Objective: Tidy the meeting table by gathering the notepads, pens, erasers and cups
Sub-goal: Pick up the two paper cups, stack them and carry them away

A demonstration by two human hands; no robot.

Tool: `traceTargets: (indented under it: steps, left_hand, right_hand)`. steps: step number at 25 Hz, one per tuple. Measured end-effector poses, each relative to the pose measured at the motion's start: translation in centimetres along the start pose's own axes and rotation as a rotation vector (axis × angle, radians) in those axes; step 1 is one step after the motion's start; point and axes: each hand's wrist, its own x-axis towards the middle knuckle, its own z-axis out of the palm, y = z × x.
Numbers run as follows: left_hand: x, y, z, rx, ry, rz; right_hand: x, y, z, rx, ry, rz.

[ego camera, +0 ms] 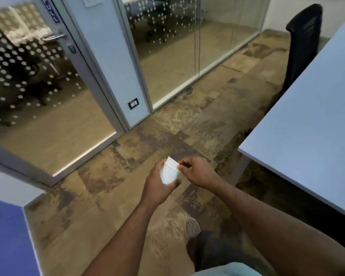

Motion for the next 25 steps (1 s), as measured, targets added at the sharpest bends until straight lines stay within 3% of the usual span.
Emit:
traceTargets:
  steps: [6, 17, 25]
  left_hand:
    - [20.6, 2.3, 2.2, 0.015, -0.122, 0.123]
    - [48.6, 10.4, 9.8, 0.073, -0.405, 0.336]
    - [64.1, 20.9, 22.6, 0.121, -0.839, 0.622]
  right_hand:
    - [15.8, 3.2, -4.7, 0.157, 0.216, 0.115]
    - [35.5, 10.9, -16.6, 0.117, 0.454, 0.333]
    - [42.1, 19.0, -25.9, 0.172, 0.805, 0.630]
